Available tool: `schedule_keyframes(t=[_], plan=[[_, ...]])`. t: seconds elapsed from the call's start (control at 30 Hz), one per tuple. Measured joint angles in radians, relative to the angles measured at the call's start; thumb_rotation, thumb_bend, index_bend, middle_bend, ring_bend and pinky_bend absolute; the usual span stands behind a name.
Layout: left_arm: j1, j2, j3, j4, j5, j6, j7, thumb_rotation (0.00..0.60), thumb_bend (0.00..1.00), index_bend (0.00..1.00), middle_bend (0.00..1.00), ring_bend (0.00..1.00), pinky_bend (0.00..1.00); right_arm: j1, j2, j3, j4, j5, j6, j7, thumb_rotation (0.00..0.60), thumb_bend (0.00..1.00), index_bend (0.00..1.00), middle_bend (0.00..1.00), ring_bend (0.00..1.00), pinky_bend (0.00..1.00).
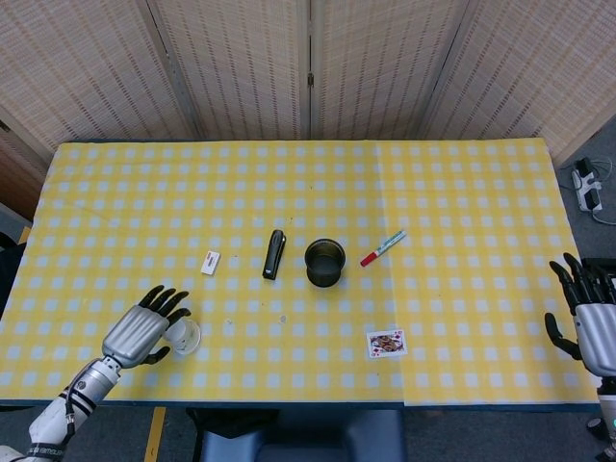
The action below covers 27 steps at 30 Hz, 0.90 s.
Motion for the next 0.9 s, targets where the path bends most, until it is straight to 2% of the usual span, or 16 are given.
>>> schedule_keyframes(t=[0.9], plan=[[-0.025, -0.001, 0.006, -0.015, -0.056, -0.015, 0.028, 0.6, 0.4, 0.31, 0.12, 0.09, 0.04, 0.004, -0.014, 0.0, 0.027, 0.006, -0.014, 0.022, 0.6, 0.51, 0.0, 0.02, 0.11, 0.0]])
